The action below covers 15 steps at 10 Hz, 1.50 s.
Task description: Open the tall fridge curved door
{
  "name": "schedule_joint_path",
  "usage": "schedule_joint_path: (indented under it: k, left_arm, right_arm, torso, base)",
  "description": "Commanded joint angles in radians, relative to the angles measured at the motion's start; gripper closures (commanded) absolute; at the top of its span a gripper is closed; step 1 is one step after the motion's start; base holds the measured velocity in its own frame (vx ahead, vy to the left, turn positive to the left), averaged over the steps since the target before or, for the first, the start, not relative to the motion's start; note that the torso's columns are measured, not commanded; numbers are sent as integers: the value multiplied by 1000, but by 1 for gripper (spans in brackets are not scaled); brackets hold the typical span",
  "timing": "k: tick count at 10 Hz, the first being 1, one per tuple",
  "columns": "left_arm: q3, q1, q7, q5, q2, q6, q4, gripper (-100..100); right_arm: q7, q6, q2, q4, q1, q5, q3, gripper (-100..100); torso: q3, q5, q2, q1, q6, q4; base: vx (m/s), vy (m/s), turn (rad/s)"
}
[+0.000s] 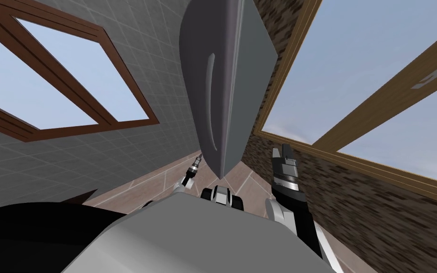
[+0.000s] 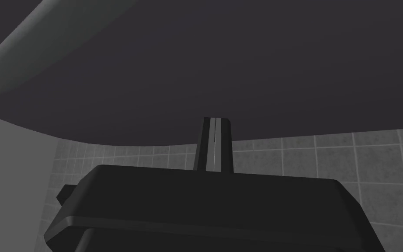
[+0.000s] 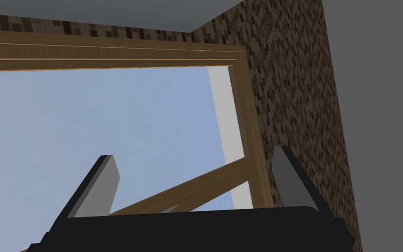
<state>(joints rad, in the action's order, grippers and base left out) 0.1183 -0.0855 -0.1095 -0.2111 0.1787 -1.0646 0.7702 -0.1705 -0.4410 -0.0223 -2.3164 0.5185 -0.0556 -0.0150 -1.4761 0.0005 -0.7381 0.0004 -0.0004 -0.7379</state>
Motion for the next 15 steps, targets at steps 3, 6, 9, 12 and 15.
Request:
schedule_joint_path:
  k: [3,6,9,12,15]
  left_arm:
    - [-51,2,65,-29,35,-17,9,100]
    - [-83,2,106,-48,57,-27,14,100]
    - [-67,-5,84,-37,47,-16,7,-100]
    - [-51,-12,62,-26,37,-3,6,-100]
    - [-26,-22,28,-9,22,17,3,-100]
  right_arm:
    - [0,0,0,0,0,0,0,0]
    - [0,0,0,0,0,0,0,0]
    - [0,0,0,0,0,0,0,0]
    - [0,0,1,0,1,0,-1,0]
    - [0,0,1,0,1,0,-1,0]
  torso:
    - [0,0,1,1,0,0]
    - [1,-1,-1,-2,0,0]
    - [-2,-3,4,-10,1,1]
    - [-2,-2,4,-4,1,1]
    - [0,0,0,-1,0,0]
  base:
    - [-127,281,-70]
    - [-146,279,-66]
    - [-60,69,-2]
    - [96,-196,41]
    - [100,-234,56]
